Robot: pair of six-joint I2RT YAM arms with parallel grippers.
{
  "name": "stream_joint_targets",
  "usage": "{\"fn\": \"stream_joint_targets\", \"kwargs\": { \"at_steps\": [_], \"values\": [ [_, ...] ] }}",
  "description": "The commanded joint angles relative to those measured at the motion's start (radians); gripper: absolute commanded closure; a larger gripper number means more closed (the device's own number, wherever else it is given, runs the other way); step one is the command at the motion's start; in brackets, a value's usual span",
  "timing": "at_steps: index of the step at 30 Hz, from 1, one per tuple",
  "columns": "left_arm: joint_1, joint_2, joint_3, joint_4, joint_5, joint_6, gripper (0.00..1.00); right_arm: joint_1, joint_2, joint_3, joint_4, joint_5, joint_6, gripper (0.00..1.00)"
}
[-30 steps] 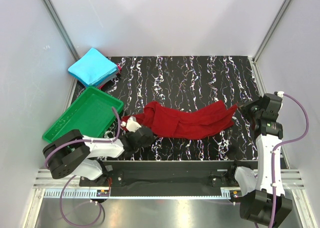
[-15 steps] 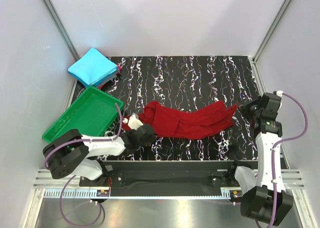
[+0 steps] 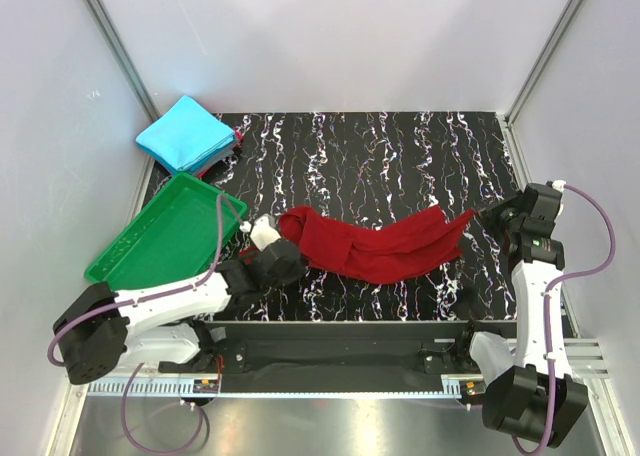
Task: Fold and stack the t-shirts
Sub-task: Flatten the tshirt out
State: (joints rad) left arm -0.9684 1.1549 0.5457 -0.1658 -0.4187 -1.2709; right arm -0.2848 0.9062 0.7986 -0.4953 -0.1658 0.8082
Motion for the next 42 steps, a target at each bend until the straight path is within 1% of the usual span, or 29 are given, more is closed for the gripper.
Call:
{"fn": "stream_joint_targets", "kwargs": {
  "at_steps": [1,2,5,8,11,12,13,21,25,38,42],
  "values": [
    [0.004,-0.038,0.028,-0.084,-0.028,0.053,0.99,-0.005,-0.004,0.044,0.029,0.022,-0.003,1.00],
    [0.004,-0.041,0.017,-0.084,-0.026,0.047,1.00,-0.005,-0.010,0.040,0.031,0.020,-0.001,1.00],
    [0.004,-0.055,-0.033,-0.055,-0.019,0.016,1.00,-0.005,-0.026,0.025,0.029,0.012,0.006,1.00],
    [0.004,-0.060,-0.055,-0.011,-0.002,0.016,0.99,-0.005,-0.041,0.013,0.031,0.006,0.009,1.00],
    [0.004,-0.032,-0.030,-0.006,0.006,0.034,0.86,-0.005,-0.044,0.007,0.029,0.003,0.009,1.00],
    [0.004,-0.015,-0.026,0.023,0.021,0.063,0.82,-0.005,-0.044,0.002,0.029,0.003,0.009,1.00],
    [0.004,-0.005,-0.021,0.037,0.030,0.071,0.81,-0.005,-0.043,0.002,0.029,0.002,0.011,1.00],
    [0.002,0.065,0.002,0.083,0.072,0.081,0.80,-0.005,-0.055,0.001,0.027,-0.009,0.016,1.00],
    [0.004,0.071,0.013,0.084,0.074,0.085,0.77,-0.005,-0.053,-0.001,0.027,-0.009,0.014,1.00],
    [0.000,0.074,0.036,0.048,0.049,0.061,0.78,-0.005,-0.055,-0.004,0.029,0.000,0.011,1.00],
    [-0.010,0.071,0.048,0.019,0.037,0.044,0.68,-0.005,-0.053,-0.004,0.027,0.000,0.009,1.00]
  ]
}}
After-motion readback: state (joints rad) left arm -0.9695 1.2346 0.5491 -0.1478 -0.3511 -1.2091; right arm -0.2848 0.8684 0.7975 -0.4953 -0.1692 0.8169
